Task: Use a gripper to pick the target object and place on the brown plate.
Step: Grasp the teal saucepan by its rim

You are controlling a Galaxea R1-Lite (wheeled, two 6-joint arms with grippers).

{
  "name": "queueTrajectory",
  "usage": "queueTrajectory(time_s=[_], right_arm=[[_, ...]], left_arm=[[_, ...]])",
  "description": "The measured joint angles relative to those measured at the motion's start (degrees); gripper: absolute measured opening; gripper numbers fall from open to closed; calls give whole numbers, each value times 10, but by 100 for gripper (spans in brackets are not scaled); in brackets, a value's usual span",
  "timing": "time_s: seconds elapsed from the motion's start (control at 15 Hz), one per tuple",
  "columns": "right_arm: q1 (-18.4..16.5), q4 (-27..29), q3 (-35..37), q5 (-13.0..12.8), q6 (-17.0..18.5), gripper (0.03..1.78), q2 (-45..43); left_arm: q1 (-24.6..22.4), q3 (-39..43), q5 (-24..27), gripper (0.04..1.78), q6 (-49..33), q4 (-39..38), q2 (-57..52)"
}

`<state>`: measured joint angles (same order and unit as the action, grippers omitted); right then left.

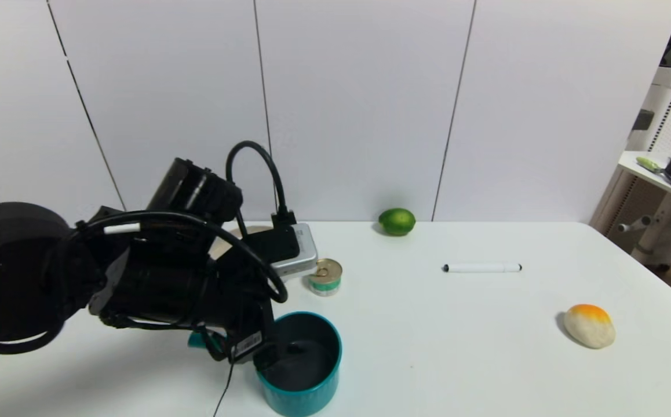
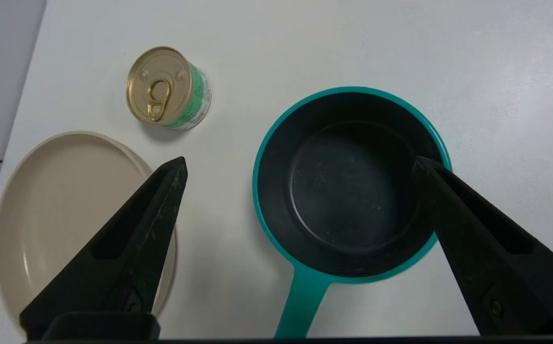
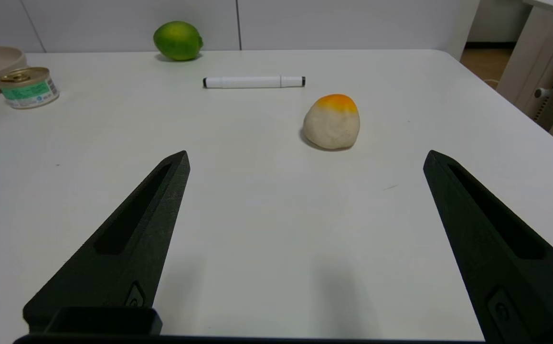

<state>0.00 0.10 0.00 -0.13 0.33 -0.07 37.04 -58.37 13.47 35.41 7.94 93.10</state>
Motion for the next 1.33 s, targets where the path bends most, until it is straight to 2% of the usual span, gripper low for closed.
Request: queueTrajectory(time_s=[0.33, 0.73, 1.0, 1.33], right_arm=[[0, 0, 0, 0, 0, 169, 0], [0, 0, 0, 0, 0, 169, 0], [0, 0, 0, 0, 0, 169, 0], [0, 0, 0, 0, 0, 169, 0]], left_arm=[[0, -29, 0, 169, -2, 2, 86], [-13, -31, -2, 169, -3, 3, 134], [-27, -37, -44, 169, -24, 3, 144], [-31, -76, -43, 169, -57, 87, 155]])
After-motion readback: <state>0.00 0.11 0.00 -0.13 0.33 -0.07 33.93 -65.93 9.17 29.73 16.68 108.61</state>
